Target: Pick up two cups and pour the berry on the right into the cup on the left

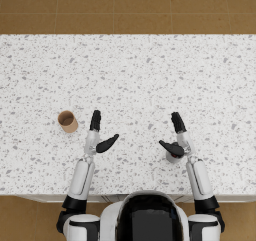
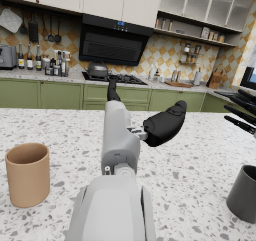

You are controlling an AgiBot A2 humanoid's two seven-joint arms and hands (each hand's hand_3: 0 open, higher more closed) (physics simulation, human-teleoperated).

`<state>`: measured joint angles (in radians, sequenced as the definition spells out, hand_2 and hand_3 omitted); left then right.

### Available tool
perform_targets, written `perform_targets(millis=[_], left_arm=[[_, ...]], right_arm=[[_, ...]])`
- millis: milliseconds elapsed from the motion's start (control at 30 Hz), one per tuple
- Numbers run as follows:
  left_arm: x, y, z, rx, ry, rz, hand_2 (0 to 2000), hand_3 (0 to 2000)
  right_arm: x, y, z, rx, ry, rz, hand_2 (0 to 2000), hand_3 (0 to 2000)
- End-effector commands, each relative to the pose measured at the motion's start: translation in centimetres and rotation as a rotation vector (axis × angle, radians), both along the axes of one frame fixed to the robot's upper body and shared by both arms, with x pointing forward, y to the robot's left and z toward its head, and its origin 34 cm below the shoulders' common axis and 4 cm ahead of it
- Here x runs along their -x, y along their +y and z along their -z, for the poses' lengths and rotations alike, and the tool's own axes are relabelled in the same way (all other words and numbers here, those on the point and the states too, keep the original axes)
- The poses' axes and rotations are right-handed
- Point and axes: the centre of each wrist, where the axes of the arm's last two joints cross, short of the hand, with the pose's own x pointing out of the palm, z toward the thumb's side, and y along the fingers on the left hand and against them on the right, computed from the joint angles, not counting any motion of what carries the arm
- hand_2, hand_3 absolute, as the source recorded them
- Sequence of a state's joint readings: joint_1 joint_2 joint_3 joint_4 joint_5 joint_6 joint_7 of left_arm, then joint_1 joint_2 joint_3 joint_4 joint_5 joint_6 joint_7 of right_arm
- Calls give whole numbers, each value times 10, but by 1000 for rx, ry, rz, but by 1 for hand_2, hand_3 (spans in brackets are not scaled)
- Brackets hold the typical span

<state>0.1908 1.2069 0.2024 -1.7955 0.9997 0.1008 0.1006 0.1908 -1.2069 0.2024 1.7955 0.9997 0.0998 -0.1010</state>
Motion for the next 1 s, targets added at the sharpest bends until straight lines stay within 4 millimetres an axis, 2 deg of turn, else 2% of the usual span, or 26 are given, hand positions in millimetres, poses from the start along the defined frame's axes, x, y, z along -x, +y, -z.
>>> perform_targets(millis=[33, 533, 567, 633, 733, 867, 1000], left_arm=[[0, 0, 0, 0, 0, 0, 0, 0], [0, 0, 0, 0, 0, 0, 0, 0], [-1, -6, 6, -7, 24, 21, 0, 0], [5, 8, 1, -2, -56, 11, 0, 0], [9, 31, 8, 0, -68, -52, 0, 0], [9, 49, 9, -106, -104, -149, 0, 0], [8, 68, 11, -215, -113, -257, 0, 0]], right_arm=[[0, 0, 0, 0, 0, 0, 0, 0], [0, 0, 0, 0, 0, 0, 0, 0], [-1, 6, 6, 7, 24, -21, 0, 0], [10, 2, -3, -28, -48, 34, 0, 0], [30, -6, 6, -15, -37, 72, 0, 0], [47, -14, 11, 113, -71, 130, 0, 0], [54, -20, 15, 235, -97, 182, 0, 0]])
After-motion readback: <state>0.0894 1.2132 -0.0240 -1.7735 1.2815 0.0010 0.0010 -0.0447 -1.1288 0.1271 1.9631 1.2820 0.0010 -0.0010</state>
